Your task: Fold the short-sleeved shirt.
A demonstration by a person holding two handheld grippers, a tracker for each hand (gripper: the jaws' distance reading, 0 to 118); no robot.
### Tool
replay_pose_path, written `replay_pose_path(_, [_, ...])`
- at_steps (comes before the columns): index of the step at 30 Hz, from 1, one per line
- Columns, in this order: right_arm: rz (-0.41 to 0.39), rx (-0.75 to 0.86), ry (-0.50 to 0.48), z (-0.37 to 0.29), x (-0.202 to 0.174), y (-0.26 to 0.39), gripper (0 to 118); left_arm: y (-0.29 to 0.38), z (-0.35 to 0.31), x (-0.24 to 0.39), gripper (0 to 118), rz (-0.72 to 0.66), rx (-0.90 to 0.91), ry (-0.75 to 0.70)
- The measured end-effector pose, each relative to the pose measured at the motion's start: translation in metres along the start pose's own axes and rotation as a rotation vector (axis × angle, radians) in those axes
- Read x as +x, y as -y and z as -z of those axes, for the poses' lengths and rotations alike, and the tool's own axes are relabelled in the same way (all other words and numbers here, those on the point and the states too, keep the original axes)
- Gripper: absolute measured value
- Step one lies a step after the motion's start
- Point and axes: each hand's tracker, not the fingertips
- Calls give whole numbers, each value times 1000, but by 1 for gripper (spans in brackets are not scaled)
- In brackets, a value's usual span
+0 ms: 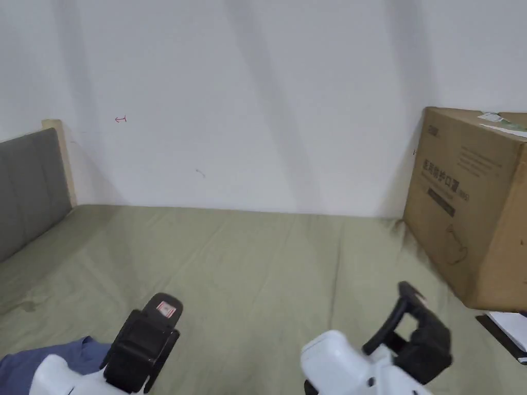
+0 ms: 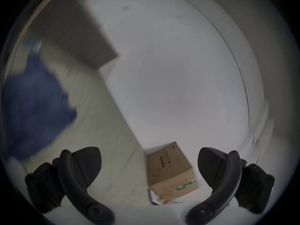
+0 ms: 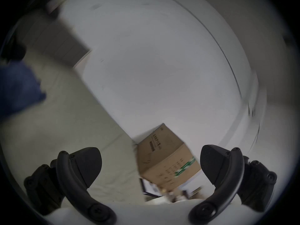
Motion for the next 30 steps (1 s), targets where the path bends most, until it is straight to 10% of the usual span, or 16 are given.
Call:
replay_pose_path(5, [170,-56,-107,2,-1,3,118,5,4,18,116,374,8,-192])
replay_pose_path(9, [723,-130,-91,9,48,9,118,23,5,73,116,1062,73,-95])
replay_pose_path(13, [1131,-188,-96,8,67,35,118,45,0,91,116,1435,-24,25])
replay_pose_path(27, [941,-79,-10,-8,68,17,113,26,-3,83,114,1211,-39,-67])
replay_pose_path(28, [937,-78,-10,-10,68,15,107,26,-6,82,106,1210,-32,-57])
replay_pose_path(30, [927,-78,2,-12,67,12,52,26,-7,83,41,1205,-28,-40])
